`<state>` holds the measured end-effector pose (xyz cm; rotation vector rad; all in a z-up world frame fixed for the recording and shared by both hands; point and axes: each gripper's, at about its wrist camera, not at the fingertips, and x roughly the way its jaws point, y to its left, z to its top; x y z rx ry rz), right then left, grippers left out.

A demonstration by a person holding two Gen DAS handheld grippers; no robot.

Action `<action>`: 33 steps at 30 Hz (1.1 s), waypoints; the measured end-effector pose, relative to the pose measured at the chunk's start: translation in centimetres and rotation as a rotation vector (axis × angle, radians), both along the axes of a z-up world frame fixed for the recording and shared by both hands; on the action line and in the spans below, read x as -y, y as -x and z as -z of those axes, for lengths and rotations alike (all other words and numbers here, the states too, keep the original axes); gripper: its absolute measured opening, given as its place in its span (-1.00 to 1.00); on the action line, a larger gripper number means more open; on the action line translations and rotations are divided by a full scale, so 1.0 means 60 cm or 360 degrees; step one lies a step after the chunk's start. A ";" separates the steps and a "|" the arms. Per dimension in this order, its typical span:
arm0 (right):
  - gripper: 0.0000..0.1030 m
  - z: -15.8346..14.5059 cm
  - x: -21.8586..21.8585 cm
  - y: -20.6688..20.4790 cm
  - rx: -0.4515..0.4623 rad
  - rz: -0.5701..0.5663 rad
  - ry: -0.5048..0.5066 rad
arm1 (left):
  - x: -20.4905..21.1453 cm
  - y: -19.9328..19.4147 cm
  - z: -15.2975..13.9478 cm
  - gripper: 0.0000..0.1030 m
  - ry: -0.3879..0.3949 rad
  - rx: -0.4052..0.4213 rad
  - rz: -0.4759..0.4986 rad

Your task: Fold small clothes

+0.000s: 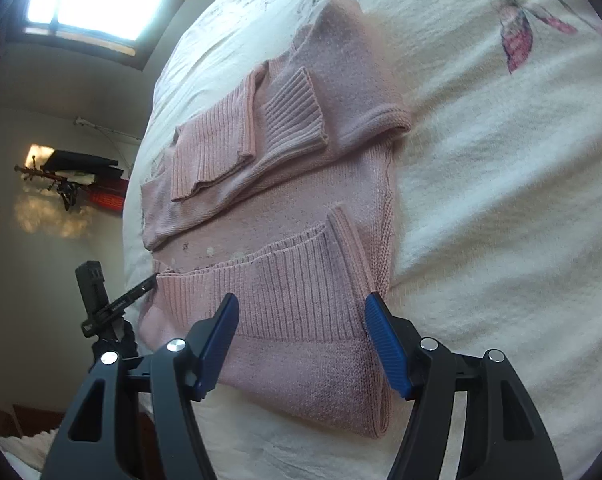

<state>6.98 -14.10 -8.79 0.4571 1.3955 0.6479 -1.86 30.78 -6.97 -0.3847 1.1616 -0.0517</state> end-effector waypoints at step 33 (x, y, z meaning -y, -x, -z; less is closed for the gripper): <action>-0.80 0.010 -0.085 -0.025 0.0285 -0.0498 0.0413 | 0.006 0.012 -0.022 -0.80 0.0102 0.0063 -0.0050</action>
